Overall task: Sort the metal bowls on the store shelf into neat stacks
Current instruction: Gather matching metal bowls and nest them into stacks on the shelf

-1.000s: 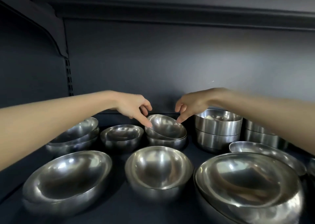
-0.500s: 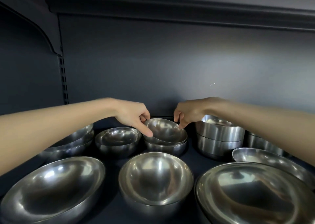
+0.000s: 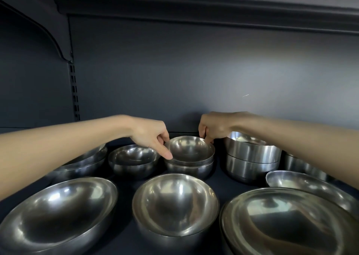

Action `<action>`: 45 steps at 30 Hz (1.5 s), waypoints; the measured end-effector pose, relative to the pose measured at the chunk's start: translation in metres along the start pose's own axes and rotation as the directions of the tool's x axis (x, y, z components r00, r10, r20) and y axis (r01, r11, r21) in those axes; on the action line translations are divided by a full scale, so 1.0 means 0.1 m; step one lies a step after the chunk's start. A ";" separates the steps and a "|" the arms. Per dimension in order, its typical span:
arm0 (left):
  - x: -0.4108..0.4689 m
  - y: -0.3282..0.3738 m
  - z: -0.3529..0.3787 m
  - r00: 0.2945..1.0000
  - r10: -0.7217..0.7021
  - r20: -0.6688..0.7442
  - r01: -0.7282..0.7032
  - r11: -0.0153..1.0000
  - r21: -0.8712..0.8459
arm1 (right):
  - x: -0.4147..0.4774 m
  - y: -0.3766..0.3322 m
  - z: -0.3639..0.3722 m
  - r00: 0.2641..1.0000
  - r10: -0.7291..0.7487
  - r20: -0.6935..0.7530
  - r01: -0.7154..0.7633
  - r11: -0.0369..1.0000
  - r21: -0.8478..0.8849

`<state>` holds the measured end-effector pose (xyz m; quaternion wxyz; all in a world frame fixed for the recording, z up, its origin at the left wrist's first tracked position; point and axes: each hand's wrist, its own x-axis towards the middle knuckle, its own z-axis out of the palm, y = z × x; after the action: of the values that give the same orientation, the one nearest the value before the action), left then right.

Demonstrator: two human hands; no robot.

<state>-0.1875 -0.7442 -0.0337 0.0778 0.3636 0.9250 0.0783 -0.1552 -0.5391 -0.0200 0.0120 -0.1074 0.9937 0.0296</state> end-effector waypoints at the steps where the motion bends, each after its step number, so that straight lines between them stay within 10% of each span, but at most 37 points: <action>1: -0.01 0.00 0.00 1.000 0.001 0.006 -0.001 1.000 0.002 | 0.00 0.00 0.00 1.000 0.003 -0.003 -0.003 1.000 0.006; 45: -0.20 0.08 -0.03 0.995 0.089 -0.055 -0.089 0.996 0.008 | -0.04 -0.09 -0.02 0.997 0.010 0.074 -0.010 1.000 0.000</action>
<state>-0.1685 -0.7523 -0.0270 0.0478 0.4024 0.9099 0.0889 -0.1498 -0.5472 -0.0181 0.0486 -0.1015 0.9931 0.0336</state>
